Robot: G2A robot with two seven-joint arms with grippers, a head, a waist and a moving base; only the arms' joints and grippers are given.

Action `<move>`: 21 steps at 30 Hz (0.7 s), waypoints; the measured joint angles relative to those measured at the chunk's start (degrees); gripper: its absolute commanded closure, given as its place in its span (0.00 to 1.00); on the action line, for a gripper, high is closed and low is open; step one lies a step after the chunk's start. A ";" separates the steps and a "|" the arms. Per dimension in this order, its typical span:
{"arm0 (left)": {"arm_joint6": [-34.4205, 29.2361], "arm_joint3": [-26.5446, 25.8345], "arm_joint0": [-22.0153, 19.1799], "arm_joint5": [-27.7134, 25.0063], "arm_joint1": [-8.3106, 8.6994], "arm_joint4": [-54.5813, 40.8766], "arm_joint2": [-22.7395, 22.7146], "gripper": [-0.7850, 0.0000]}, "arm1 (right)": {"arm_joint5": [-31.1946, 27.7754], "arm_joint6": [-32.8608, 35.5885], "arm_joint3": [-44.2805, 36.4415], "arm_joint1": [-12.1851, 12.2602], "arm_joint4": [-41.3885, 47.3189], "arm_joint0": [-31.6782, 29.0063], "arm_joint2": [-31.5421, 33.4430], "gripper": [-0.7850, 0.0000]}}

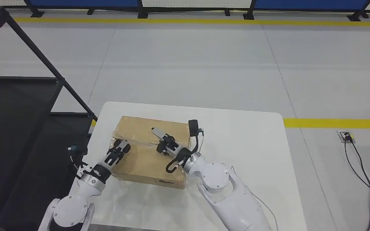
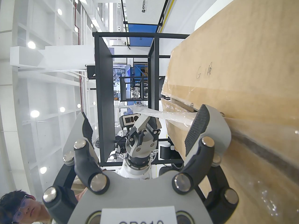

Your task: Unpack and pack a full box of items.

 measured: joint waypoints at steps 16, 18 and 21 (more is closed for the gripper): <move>-0.55 0.25 0.93 0.53 0.01 -1.19 -0.59 0.00 | -0.38 -2.47 4.53 -1.79 -0.82 2.79 -2.03 0.00; -0.48 0.22 1.02 0.57 0.01 -1.36 -0.73 0.00 | -0.31 -2.52 4.83 -1.94 -0.77 2.83 -2.03 0.00; -0.14 -0.06 1.23 0.60 0.01 -1.73 -1.11 0.00 | -0.28 -2.51 5.21 -2.19 -0.78 3.02 -2.15 0.00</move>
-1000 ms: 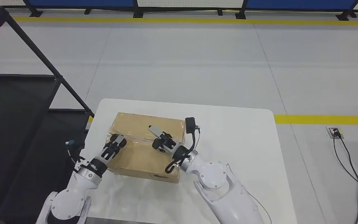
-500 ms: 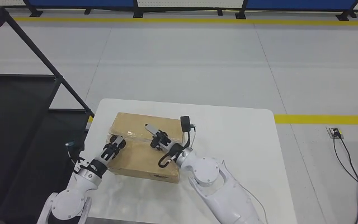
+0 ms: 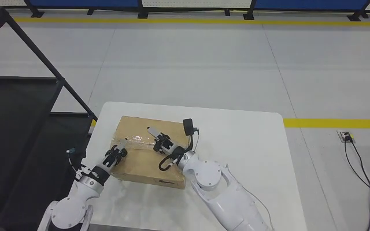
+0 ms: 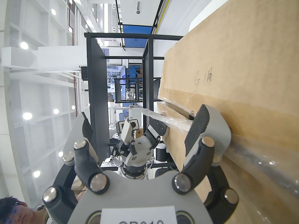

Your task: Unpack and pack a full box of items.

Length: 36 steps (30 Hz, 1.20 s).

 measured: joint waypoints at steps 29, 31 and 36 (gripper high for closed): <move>5.63 -1.42 8.88 -4.98 -0.16 -13.73 -13.84 0.00 | 1.34 -1.28 8.44 -5.09 0.54 7.32 -6.12 0.00; 5.78 -1.04 9.23 -5.39 -0.22 -14.39 -14.10 0.00 | 1.69 -1.29 10.23 -5.91 1.24 8.70 -7.00 0.00; 5.21 -0.17 10.14 -6.45 -0.31 -15.82 -14.88 0.00 | 1.81 -2.82 14.67 -8.02 2.37 11.73 -8.93 0.00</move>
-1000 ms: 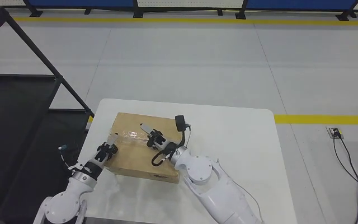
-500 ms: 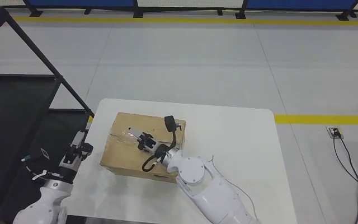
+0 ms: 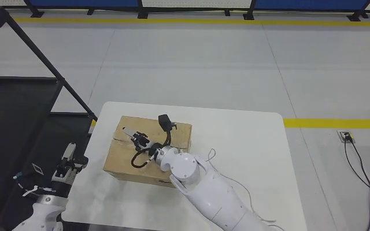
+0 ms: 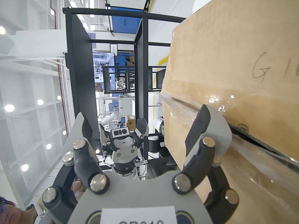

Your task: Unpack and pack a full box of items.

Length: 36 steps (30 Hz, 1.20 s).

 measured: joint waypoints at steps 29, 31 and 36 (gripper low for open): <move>-6.27 3.28 -0.05 -2.27 -0.06 -3.51 -0.88 0.00 | -2.36 -3.14 12.55 -7.39 1.38 5.35 -1.63 0.00; -5.85 4.17 -1.62 -1.26 -0.03 -1.41 0.47 0.00 | -3.87 -2.53 13.10 -7.61 1.47 5.37 -1.28 0.00; -5.76 7.57 -6.56 1.11 -0.08 2.38 4.92 0.00 | -3.14 -1.62 14.31 -7.91 0.97 5.76 -0.36 0.00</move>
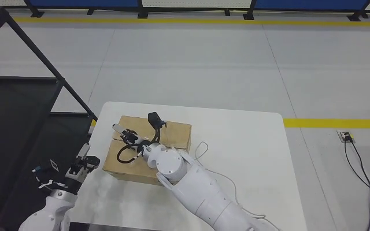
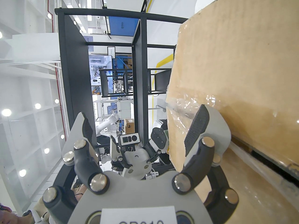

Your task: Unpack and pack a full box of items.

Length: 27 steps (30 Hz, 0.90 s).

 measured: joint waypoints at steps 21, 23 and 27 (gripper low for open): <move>-1.20 1.66 -2.55 -0.32 0.02 1.99 3.07 0.00 | 15.58 2.93 -10.95 2.55 -8.76 -4.72 5.69 0.95; -1.19 1.55 -2.48 -0.32 0.02 2.04 3.14 0.00 | 17.56 3.50 -11.44 2.63 -9.32 -4.72 5.97 1.00; -1.09 1.37 -2.33 -0.34 0.03 2.14 3.21 0.00 | 22.44 4.81 -11.87 2.69 -10.86 -4.52 6.09 1.00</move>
